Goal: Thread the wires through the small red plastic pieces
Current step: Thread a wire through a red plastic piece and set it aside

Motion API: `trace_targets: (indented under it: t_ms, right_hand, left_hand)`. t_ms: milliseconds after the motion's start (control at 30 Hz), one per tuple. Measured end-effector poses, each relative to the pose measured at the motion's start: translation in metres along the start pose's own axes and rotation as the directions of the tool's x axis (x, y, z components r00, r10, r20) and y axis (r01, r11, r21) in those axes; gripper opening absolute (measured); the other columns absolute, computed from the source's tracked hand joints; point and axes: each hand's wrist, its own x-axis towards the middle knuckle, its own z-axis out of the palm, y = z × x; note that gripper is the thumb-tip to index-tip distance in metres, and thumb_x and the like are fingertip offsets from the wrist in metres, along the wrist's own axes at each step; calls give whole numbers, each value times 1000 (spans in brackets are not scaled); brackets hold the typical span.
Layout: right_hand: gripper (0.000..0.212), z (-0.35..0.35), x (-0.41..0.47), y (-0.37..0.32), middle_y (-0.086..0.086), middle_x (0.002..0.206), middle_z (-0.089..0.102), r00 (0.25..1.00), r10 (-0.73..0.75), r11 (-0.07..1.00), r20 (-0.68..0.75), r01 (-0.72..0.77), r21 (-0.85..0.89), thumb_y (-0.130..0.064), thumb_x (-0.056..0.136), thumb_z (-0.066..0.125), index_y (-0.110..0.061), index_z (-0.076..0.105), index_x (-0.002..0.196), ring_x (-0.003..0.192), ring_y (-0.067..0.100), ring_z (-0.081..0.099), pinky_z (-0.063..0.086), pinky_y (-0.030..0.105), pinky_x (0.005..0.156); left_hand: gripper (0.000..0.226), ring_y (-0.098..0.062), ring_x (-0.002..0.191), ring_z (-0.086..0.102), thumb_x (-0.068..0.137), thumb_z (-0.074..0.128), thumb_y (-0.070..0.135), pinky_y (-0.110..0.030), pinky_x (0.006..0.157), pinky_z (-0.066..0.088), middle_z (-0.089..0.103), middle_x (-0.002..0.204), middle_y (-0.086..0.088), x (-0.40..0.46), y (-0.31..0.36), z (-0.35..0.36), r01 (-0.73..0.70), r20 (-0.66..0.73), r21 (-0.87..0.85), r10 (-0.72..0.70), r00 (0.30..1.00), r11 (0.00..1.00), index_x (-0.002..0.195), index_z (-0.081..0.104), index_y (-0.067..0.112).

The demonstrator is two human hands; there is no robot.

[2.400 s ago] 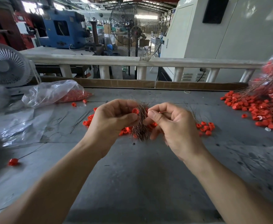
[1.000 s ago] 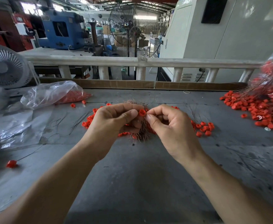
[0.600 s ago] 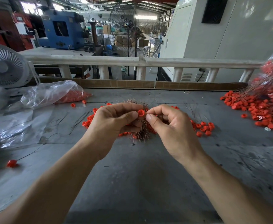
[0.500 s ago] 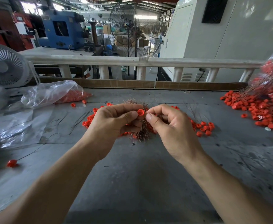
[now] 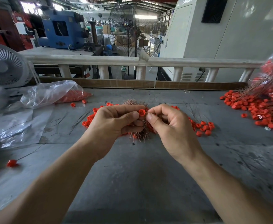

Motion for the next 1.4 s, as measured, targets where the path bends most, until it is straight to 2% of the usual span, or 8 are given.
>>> trace_targets:
  t_ms: [200, 433, 700, 833, 933, 1067, 1167, 1400]
  right_hand:
    - [12, 0, 1, 1, -13, 63, 59, 998, 43, 997, 54, -46, 57, -27, 98, 60, -29, 70, 91, 60, 2, 50, 43, 19, 56]
    - [25, 2, -1, -4, -14, 71, 69, 985, 106, 982, 136, -126, 144, -10, 104, 50, -28, 68, 101, 60, -3, 60, 42, 9, 49]
    - [21, 2, -1, -6, 6, 80, 74, 972, 153, 977, 177, -175, 117, -9, 103, 53, -25, 64, 110, 61, 21, 66, 47, 32, 46]
    - [22, -1, 1, -4, 4, 85, 76, 956, 181, 978, 232, -199, 58, -7, 102, 54, -25, 66, 108, 70, 20, 73, 51, 27, 54]
    - [17, -12, 8, 5, -10, 83, 77, 973, 206, 972, 104, -191, -140, -15, 100, 60, -29, 68, 101, 72, 6, 71, 48, 20, 61]
    - [11, -37, 18, 21, -24, 71, 70, 975, 182, 840, -127, -221, -495, -27, 90, 73, -33, 71, 80, 66, -2, 66, 51, 26, 61]
    - [18, -47, 20, 30, -30, 62, 63, 958, 247, 730, -146, -283, -622, -34, 84, 79, -34, 69, 69, 60, -4, 60, 37, 23, 51]
    - [17, -42, 19, 37, -17, 68, 65, 942, 316, 622, -116, -298, -724, -37, 79, 83, -32, 70, 69, 71, 5, 61, 37, 24, 56]
  left_hand:
    - [23, -20, 81, 73, 79, 69, 12, -29, 74, 61, 76, 91, -15, 0, 0, 0, 5, -7, -20, -5, 1000, 1000, 97, 82, 13]
    - [20, -20, 82, 73, 79, 69, 15, -30, 74, 61, 77, 100, -17, 0, 0, 0, -19, -20, -32, 19, 1000, 999, 95, 82, 15]
    - [25, -26, 84, 74, 80, 69, 15, -38, 77, 64, 75, 105, -23, 0, 0, 0, 11, 26, -44, -10, 1000, 999, 103, 74, 3]
    - [25, -27, 83, 75, 80, 70, 15, -39, 79, 64, 75, 100, -23, 0, 0, 0, 28, 26, -46, -27, 999, 999, 102, 73, 3]
    - [28, -26, 84, 76, 80, 70, 16, -32, 74, 63, 76, 101, -22, 1, -1, -1, 26, 4, -53, -26, 1000, 998, 104, 71, 3]
    - [33, -26, 87, 76, 80, 71, 17, -31, 73, 62, 75, 105, -22, 2, -1, -4, 30, -6, -46, -31, 1000, 998, 108, 69, 1]
    - [35, -26, 87, 76, 79, 72, 18, -31, 72, 62, 75, 105, -22, 3, -1, -4, 35, -6, -48, -35, 999, 998, 110, 69, 0]
    - [37, -25, 86, 76, 79, 72, 18, -30, 71, 62, 75, 105, -21, 2, -1, -3, 42, -10, -41, -43, 999, 998, 111, 69, -1]
